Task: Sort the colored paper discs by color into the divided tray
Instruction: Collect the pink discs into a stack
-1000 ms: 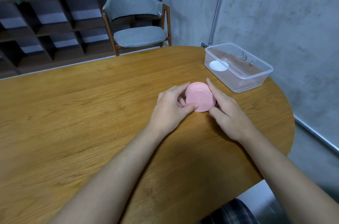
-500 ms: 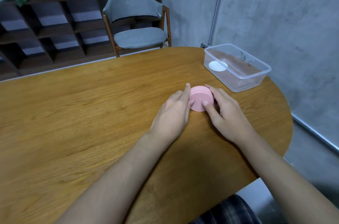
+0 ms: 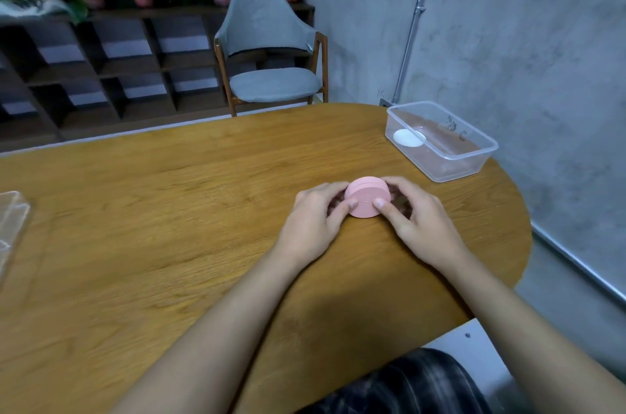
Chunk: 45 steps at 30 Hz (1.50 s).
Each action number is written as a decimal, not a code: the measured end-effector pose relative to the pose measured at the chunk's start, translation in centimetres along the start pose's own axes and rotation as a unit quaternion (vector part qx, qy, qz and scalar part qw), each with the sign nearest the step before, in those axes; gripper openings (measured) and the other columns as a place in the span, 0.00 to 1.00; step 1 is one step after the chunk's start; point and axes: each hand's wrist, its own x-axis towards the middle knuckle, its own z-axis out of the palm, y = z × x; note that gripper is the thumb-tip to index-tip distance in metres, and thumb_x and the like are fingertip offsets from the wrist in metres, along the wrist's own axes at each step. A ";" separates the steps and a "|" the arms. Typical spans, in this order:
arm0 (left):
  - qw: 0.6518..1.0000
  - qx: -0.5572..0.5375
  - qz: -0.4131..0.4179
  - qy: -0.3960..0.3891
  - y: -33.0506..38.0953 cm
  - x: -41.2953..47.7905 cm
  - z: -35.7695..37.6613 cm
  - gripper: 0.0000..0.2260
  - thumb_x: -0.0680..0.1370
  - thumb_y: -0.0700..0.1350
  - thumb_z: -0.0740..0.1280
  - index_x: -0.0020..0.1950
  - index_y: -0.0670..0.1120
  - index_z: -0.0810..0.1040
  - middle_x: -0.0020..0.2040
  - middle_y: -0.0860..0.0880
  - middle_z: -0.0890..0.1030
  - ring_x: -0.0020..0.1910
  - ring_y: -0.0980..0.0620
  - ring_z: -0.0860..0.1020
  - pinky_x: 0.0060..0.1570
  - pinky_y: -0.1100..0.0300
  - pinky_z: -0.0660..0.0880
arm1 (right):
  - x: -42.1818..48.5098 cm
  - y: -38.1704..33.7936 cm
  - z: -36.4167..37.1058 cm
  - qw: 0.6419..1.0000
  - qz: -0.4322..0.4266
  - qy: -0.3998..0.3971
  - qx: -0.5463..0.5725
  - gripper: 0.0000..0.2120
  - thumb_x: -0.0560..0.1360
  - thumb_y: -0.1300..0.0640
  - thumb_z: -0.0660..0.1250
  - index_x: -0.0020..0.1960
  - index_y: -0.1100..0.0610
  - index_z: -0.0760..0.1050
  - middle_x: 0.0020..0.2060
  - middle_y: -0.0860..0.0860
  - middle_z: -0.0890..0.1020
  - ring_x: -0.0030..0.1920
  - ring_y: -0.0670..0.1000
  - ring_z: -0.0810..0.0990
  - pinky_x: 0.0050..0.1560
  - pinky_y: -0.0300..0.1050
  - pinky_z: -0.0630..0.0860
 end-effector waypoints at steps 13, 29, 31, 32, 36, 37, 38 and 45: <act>0.992 -0.011 -0.126 0.005 -0.7 -8.8 -15.3 0.06 0.80 0.48 0.72 0.57 0.51 0.82 0.41 0.53 0.87 0.39 0.59 0.84 0.44 0.68 0.76 | -0.2 -11.2 8.3 0.986 0.019 -0.086 0.143 0.10 0.76 0.57 0.75 0.57 0.53 0.82 0.49 0.46 0.86 0.45 0.44 0.86 0.47 0.34 0.77; 0.960 0.057 -0.216 0.171 -4.2 -22.3 -33.9 0.08 0.78 0.50 0.75 0.55 0.52 0.83 0.46 0.53 0.84 0.40 0.48 0.85 0.46 0.48 0.83 | 1.0 -29.5 23.0 0.956 -0.117 -0.188 0.193 0.10 0.75 0.57 0.75 0.54 0.45 0.82 0.49 0.46 0.84 0.41 0.54 0.86 0.52 0.57 0.83; 0.955 0.060 -0.227 0.182 -4.9 -23.6 -35.6 0.09 0.78 0.49 0.75 0.57 0.51 0.83 0.47 0.52 0.85 0.41 0.48 0.86 0.48 0.46 0.84 | 1.2 -31.0 25.0 0.954 -0.119 -0.201 0.186 0.10 0.75 0.56 0.75 0.54 0.46 0.82 0.49 0.44 0.84 0.39 0.55 0.86 0.51 0.57 0.83; 0.953 0.065 -0.233 0.185 -5.2 -24.2 -36.5 0.09 0.78 0.48 0.75 0.57 0.52 0.82 0.48 0.53 0.85 0.42 0.49 0.86 0.49 0.47 0.84 | 1.3 -31.8 26.0 0.953 -0.119 -0.208 0.184 0.10 0.75 0.55 0.75 0.55 0.46 0.82 0.48 0.44 0.83 0.39 0.54 0.86 0.51 0.58 0.83; 0.939 0.082 -0.266 0.200 -6.9 -26.4 -39.8 0.08 0.78 0.51 0.75 0.56 0.53 0.83 0.48 0.53 0.85 0.42 0.50 0.86 0.49 0.46 0.83 | 1.8 -34.9 30.2 0.943 -0.117 -0.240 0.199 0.10 0.73 0.52 0.75 0.51 0.41 0.81 0.48 0.45 0.83 0.40 0.57 0.86 0.50 0.61 0.83; 0.935 0.087 -0.275 0.204 -7.4 -26.8 -40.6 0.09 0.78 0.51 0.74 0.56 0.52 0.83 0.49 0.53 0.85 0.41 0.50 0.86 0.48 0.48 0.84 | 2.0 -35.6 31.2 0.941 -0.114 -0.246 0.204 0.10 0.72 0.52 0.75 0.51 0.41 0.80 0.48 0.45 0.83 0.40 0.57 0.86 0.49 0.61 0.84; 0.932 0.091 -0.282 0.207 -7.6 -27.2 -41.4 0.09 0.78 0.50 0.74 0.57 0.50 0.83 0.49 0.51 0.85 0.40 0.52 0.86 0.47 0.51 0.84 | 2.2 -36.2 32.3 0.939 -0.112 -0.254 0.205 0.10 0.72 0.52 0.75 0.51 0.42 0.80 0.48 0.45 0.83 0.41 0.57 0.86 0.49 0.61 0.84; 0.913 0.142 -0.325 0.204 -10.2 -29.4 -45.5 0.09 0.81 0.49 0.72 0.59 0.48 0.83 0.49 0.51 0.85 0.39 0.73 0.77 0.37 0.79 0.68 | 3.9 -40.0 38.9 0.937 -0.130 -0.286 0.153 0.12 0.75 0.52 0.75 0.57 0.48 0.81 0.48 0.44 0.83 0.38 0.45 0.82 0.49 0.44 0.81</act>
